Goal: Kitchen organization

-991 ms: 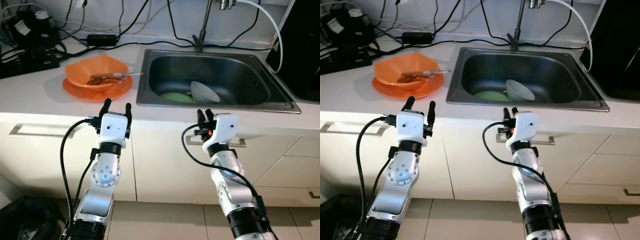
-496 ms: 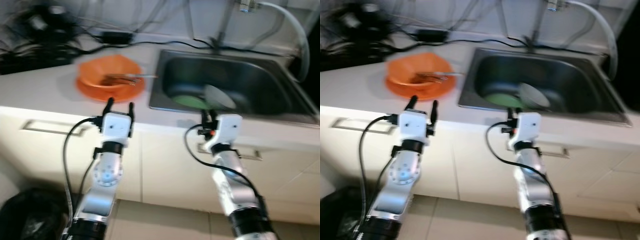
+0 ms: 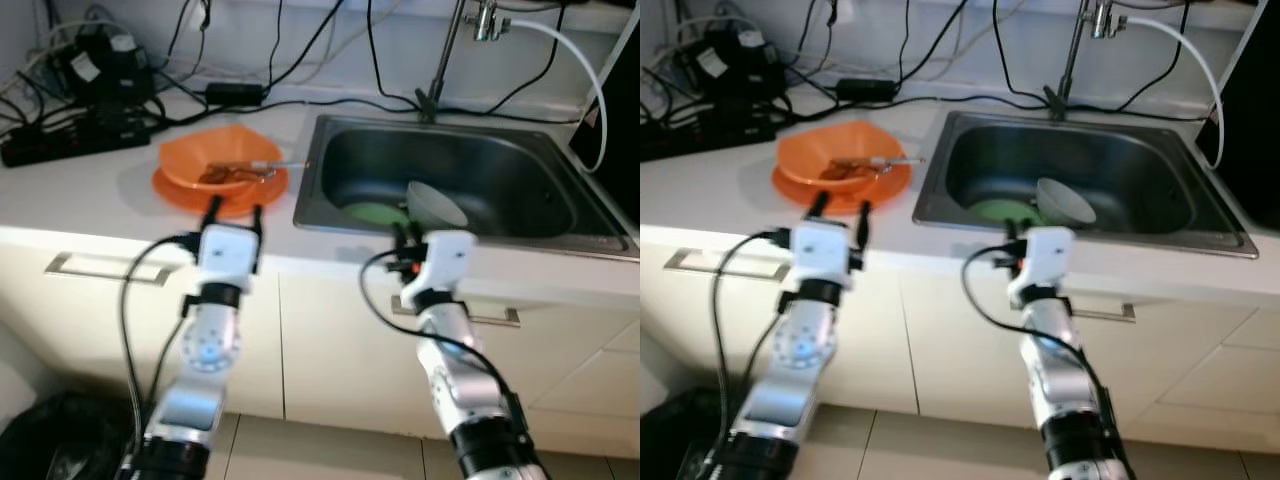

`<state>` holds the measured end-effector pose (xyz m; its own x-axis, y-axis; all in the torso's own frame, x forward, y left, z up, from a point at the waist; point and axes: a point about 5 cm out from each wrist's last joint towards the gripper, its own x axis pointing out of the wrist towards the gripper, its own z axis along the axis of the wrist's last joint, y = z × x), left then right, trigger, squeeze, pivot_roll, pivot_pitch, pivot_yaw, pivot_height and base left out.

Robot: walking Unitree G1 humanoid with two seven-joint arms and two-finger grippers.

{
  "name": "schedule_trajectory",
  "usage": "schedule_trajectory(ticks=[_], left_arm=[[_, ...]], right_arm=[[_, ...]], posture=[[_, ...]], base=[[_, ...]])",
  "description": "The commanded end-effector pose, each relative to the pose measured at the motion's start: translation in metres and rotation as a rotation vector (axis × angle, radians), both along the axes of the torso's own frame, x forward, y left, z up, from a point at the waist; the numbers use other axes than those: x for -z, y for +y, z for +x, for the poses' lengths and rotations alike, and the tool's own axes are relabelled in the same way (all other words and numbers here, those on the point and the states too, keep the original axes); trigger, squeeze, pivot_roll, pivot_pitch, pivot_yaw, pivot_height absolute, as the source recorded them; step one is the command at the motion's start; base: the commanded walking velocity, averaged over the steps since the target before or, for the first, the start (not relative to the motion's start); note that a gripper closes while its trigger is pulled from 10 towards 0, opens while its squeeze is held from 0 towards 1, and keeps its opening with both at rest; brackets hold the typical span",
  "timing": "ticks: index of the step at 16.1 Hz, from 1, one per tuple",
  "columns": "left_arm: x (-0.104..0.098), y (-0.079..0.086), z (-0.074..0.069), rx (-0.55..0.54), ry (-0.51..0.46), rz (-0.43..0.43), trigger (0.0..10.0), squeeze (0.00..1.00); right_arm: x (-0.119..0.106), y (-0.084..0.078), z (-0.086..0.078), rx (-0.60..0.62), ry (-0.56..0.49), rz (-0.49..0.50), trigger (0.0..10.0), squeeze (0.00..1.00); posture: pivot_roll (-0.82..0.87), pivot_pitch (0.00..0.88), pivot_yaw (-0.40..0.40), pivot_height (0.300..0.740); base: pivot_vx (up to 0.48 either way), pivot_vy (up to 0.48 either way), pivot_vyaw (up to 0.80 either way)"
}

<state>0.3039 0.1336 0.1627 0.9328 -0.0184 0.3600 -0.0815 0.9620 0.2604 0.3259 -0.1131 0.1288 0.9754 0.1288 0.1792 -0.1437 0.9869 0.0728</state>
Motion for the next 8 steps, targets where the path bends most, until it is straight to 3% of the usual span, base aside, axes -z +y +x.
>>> schedule_trajectory(ticks=[1,8], left_arm=[[0.0003,-0.0070,-0.0002,0.017,0.004,-0.006,10.0,0.00],[0.0002,-0.0080,-0.0004,0.019,0.003,-0.005,10.0,0.00]], right_arm=[[-0.0016,-0.0102,0.0015,0.030,-0.002,-0.006,10.0,0.00],[-0.0022,-0.0087,0.0005,0.020,-0.011,-0.014,10.0,0.00]], posture=[[0.06,0.050,-0.020,0.740],[0.06,0.051,-0.021,0.740]], base=[[0.304,0.000,0.00],[0.313,0.000,0.00]])
